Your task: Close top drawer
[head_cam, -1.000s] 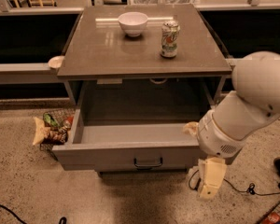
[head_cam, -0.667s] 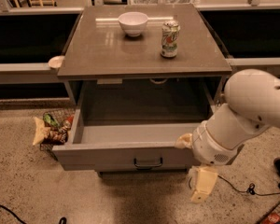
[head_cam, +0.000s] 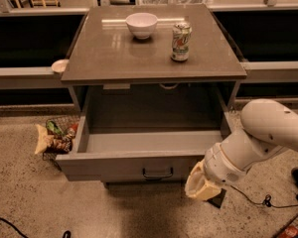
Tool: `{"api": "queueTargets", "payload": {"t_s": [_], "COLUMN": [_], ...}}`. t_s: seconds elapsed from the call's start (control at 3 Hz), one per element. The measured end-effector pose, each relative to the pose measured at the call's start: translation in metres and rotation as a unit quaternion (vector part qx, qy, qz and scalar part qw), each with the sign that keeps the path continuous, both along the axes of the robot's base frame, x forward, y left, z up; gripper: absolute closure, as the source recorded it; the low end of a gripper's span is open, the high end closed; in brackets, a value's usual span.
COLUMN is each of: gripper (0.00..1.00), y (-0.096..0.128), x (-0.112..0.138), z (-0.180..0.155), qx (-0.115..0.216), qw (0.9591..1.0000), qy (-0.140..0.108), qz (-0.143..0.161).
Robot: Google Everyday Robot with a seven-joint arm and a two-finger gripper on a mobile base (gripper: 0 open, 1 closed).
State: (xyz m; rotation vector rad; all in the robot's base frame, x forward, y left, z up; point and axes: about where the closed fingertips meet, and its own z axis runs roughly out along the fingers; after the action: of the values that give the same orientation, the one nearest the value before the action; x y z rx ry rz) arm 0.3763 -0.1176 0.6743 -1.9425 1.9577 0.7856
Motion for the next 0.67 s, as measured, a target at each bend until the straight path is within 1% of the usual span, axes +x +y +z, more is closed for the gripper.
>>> {"api": "queueTargets", "payload": {"t_s": [0.33,0.67], "gripper": [0.92,1.0], "y": [0.0012,-0.0036], "x": [-0.0008,-0.0011], "z": [-0.0067,-0.0126], "qx": [0.005,0.002], "qw": [1.0,0.9998], "qy": [0.007,-0.007], "qz": [0.002,0.017]}}
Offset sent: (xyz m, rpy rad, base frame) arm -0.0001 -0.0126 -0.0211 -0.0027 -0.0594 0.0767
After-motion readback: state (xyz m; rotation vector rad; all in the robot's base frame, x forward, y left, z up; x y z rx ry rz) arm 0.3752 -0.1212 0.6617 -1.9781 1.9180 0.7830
